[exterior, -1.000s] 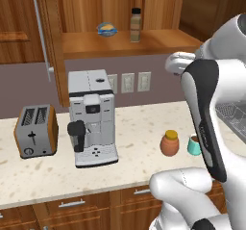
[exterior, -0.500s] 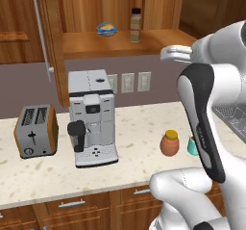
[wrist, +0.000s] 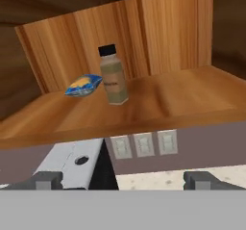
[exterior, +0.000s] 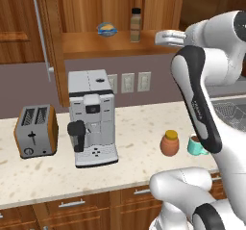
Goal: Pick the cinnamon and honey bottle from the cabinet and place them next to the mug.
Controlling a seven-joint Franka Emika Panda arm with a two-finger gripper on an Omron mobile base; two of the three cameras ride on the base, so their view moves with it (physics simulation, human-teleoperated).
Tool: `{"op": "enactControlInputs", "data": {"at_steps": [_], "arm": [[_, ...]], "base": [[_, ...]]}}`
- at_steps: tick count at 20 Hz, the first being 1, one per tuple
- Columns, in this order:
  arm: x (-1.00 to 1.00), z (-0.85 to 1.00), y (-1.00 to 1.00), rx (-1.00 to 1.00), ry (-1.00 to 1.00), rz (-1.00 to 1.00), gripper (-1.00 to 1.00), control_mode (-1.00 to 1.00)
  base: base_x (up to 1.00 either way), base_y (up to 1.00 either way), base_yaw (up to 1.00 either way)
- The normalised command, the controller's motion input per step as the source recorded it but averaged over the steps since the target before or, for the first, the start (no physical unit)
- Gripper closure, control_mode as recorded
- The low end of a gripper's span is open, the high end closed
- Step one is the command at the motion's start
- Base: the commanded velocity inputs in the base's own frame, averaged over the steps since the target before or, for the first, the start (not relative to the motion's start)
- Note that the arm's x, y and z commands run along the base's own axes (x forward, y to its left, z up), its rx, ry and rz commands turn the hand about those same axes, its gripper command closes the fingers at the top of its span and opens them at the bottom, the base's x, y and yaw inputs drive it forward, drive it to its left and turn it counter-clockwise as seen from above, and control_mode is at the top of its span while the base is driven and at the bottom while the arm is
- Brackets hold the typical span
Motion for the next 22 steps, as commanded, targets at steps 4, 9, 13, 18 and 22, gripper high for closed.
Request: {"op": "enactControlInputs", "data": {"at_steps": [4, 9, 13, 18, 22], "arm": [[0.76, 0.06, 0.03, -0.01, 0.0, 0.01, -1.0, -1.0], [0.72, -0.12, 0.09, -0.03, 0.0, 0.0, -1.0, -1.0], [0.44, -0.05, 0.24, -0.04, -0.03, 0.0, -1.0, -1.0], [0.25, 0.02, 0.32, -0.06, -0.04, 0.0, -1.0, -1.0], [0.05, 0.03, 0.14, -0.05, -0.01, 0.0, -1.0, -1.0]], "base": [[0.0, 0.0, 0.0], [0.0, 0.0, 0.0], [0.0, 0.0, 0.0], [0.0, 0.0, 0.0], [0.0, 0.0, 0.0]]}}
